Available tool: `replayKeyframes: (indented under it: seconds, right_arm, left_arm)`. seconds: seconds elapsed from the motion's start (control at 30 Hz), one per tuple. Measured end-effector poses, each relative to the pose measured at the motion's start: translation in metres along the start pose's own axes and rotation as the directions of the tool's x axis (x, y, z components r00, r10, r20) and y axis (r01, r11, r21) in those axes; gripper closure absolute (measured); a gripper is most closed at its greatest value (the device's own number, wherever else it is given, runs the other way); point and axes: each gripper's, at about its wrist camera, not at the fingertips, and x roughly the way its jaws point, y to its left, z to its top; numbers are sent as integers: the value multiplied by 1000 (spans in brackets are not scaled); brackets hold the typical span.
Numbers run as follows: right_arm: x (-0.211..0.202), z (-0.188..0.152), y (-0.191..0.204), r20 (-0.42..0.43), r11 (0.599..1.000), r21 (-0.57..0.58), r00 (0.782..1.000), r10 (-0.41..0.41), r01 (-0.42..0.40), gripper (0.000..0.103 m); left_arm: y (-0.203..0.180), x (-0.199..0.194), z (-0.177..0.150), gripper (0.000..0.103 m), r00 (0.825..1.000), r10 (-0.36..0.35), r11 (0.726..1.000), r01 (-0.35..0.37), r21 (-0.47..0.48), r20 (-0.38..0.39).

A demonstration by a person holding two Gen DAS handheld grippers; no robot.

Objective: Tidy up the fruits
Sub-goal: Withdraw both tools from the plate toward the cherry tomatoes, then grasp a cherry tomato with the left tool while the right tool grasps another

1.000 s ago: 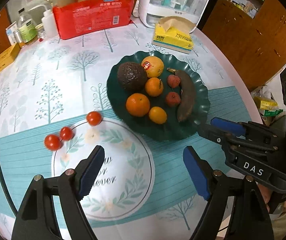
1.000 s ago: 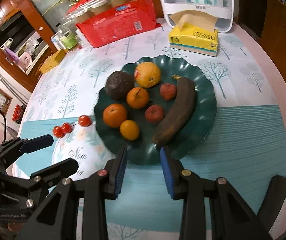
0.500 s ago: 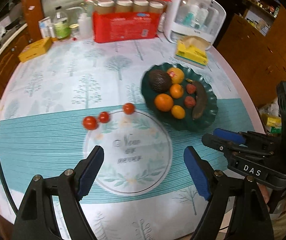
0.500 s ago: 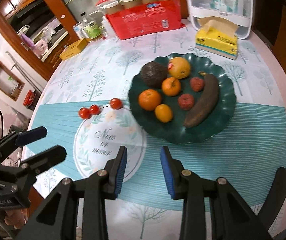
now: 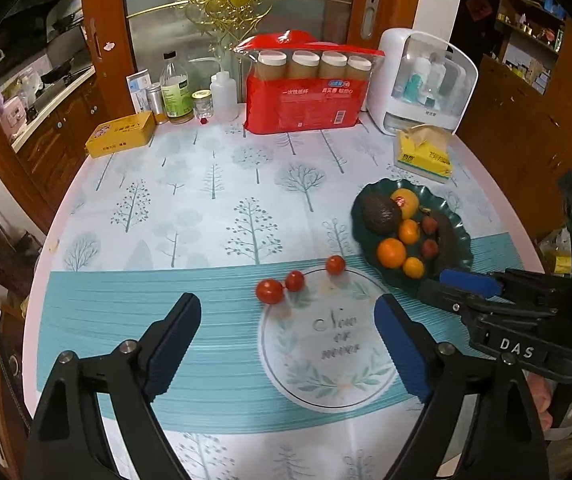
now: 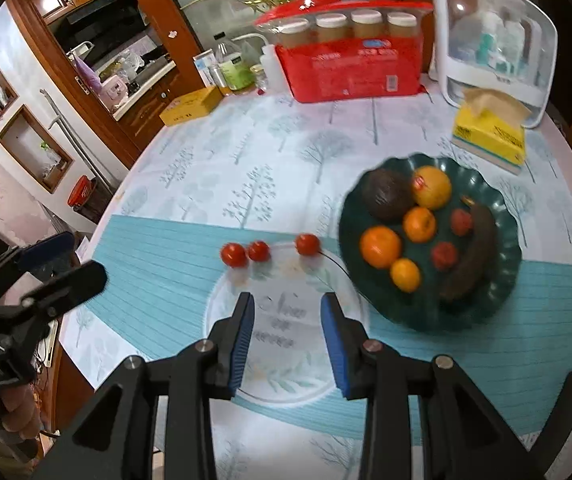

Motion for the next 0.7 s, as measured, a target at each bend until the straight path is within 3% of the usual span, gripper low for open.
replayKeyframes:
  seconds: [0.27, 0.43, 0.7]
  right_arm:
    - [42, 17, 28, 1, 1000, 17, 1000, 6, -6, 68]
    - [80, 17, 35, -12, 999, 40, 999, -31, 32, 68]
    - [139, 0, 23, -79, 985, 109, 989, -123, 131, 70]
  left_arm:
    - [35, 60, 6, 15, 994, -43, 998, 47, 37, -101]
    - [59, 125, 6, 15, 971, -113, 993, 119, 17, -211]
    - [66, 200, 5, 21, 940, -194, 979, 205, 10, -282]
